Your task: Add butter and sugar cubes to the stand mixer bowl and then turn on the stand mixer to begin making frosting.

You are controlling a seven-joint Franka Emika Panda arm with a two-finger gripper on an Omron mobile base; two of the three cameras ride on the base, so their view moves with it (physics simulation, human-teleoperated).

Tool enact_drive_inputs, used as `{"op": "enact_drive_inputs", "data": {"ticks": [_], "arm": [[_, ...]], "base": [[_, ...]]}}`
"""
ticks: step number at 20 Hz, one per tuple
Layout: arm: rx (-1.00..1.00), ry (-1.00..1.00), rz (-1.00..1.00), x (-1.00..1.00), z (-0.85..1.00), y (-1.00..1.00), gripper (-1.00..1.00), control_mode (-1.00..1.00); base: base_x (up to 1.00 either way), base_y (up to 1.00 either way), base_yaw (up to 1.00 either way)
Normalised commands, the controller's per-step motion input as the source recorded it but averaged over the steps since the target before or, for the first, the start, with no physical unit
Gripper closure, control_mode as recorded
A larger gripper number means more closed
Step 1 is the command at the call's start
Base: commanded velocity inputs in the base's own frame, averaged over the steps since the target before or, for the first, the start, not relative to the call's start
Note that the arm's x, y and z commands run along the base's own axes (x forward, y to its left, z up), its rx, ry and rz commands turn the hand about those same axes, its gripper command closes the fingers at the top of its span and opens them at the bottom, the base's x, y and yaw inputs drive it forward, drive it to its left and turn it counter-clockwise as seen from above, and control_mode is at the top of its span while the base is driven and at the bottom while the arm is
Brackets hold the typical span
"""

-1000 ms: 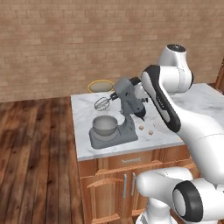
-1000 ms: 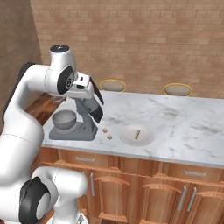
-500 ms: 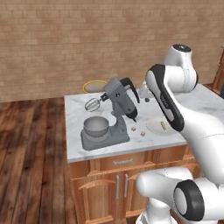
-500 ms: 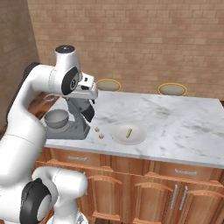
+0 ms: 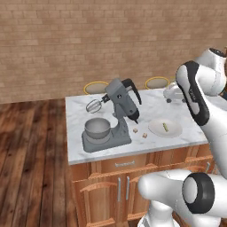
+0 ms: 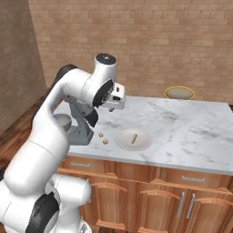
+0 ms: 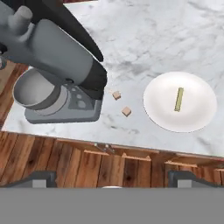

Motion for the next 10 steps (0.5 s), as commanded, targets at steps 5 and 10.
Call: {"op": "enact_drive_inputs", "data": {"ticks": [5, 10], "arm": [[0.19, -0.22, 0.35, 0.05, -0.27, -0.62, -1.00, -1.00], [0.14, -0.44, 0.30, 0.09, -0.49, -0.08, -1.00, -1.00]], "base": [[0.00, 0.00, 0.00], [0.00, 0.00, 0.00]]}}
